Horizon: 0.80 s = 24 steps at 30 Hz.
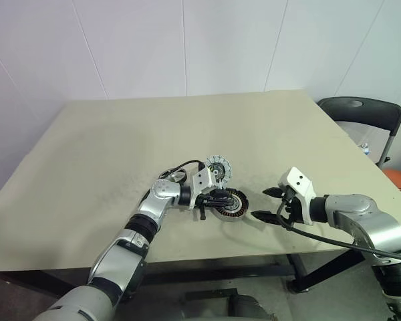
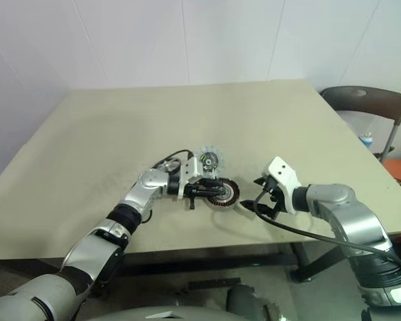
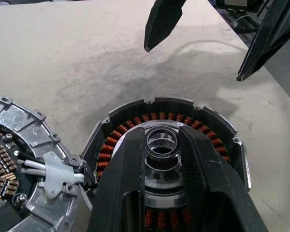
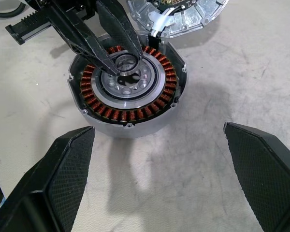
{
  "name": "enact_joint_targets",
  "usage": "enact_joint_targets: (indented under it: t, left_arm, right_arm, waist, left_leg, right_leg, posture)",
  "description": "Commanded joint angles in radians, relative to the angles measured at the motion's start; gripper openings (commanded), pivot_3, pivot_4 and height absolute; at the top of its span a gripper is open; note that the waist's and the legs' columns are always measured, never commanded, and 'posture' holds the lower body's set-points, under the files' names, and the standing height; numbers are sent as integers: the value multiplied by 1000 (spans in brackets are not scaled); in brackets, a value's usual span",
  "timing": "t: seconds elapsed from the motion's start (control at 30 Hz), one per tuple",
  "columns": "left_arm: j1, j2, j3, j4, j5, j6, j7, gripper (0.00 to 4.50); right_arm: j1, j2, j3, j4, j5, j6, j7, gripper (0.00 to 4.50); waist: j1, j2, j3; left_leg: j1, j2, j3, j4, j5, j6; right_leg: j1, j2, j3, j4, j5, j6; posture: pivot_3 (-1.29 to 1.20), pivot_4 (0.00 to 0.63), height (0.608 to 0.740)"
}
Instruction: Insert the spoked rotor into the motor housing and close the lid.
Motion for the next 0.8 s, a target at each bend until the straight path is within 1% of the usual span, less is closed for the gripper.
enact_joint_targets:
  t: [0.03, 0.53, 0.6, 0.67, 0.8]
  left_arm:
    - [-27, -3, 17, -12, -2, -16, -1, 701]
    - [-22, -9, 11, -6, 10, -19, 4, 701]
    - [-23, -10, 11, -5, 9, -17, 2, 1431]
    - [-24, -7, 8, -2, 15, -14, 3, 1959]
    - [-31, -6, 11, 6, 32, -33, 35, 3326]
  right_arm:
    - [-26, 14, -19, -25, 8, -11, -14, 4500]
    - [-24, 22, -22, -37, 10, -10, -34, 4500]
    - [-25, 22, -22, -37, 10, -11, -36, 4500]
    - [-29, 23, -22, -34, 8, -13, -39, 4500]
    - [-35, 25, -20, -29, 6, -16, -41, 4500]
  waist:
    - [0, 0, 0]
    - [0, 0, 0]
    - [0, 0, 0]
    - [0, 0, 0]
    - [0, 0, 0]
  left_leg:
    - [0, 0, 0, 0, 0, 0]
    - [0, 0, 0, 0, 0, 0]
    - [0, 0, 0, 0, 0, 0]
    - [0, 0, 0, 0, 0, 0]
    - [0, 0, 0, 0, 0, 0]
  right_leg:
    - [0, 0, 0, 0, 0, 0]
    - [0, 0, 0, 0, 0, 0]
    - [0, 0, 0, 0, 0, 0]
    - [0, 0, 0, 0, 0, 0]
    - [0, 0, 0, 0, 0, 0]
  posture:
    - [0, 0, 740]
    - [0, 0, 740]
    - [0, 0, 740]
    - [0, 0, 740]
    - [0, 0, 740]
